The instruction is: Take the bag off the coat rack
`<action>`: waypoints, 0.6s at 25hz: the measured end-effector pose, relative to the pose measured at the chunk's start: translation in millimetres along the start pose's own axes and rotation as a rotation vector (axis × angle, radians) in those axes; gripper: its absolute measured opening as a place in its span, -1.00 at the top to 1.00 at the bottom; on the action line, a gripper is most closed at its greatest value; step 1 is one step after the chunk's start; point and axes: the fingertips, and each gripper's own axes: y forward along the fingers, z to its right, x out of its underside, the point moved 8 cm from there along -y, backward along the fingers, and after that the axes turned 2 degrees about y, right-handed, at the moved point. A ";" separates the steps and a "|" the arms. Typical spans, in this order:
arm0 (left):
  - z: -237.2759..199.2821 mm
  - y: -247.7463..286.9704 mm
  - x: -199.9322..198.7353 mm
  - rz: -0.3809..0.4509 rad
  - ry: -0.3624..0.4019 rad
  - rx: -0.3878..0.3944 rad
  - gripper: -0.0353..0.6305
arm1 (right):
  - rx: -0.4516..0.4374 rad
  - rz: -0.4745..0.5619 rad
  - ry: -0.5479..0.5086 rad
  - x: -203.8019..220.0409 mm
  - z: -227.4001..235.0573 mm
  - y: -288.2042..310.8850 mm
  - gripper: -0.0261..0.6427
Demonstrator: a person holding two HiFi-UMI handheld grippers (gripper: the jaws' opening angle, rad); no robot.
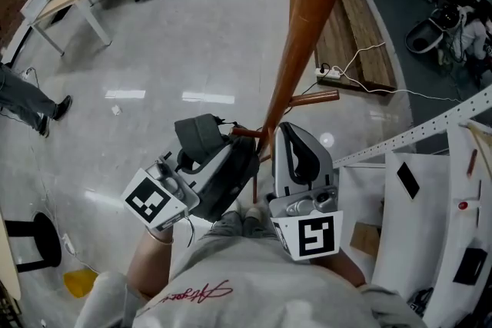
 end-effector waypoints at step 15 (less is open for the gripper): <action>8.9 -3.6 -44.0 0.099 0.040 -0.162 0.79 | -0.096 0.039 0.001 -22.7 -6.4 1.6 0.86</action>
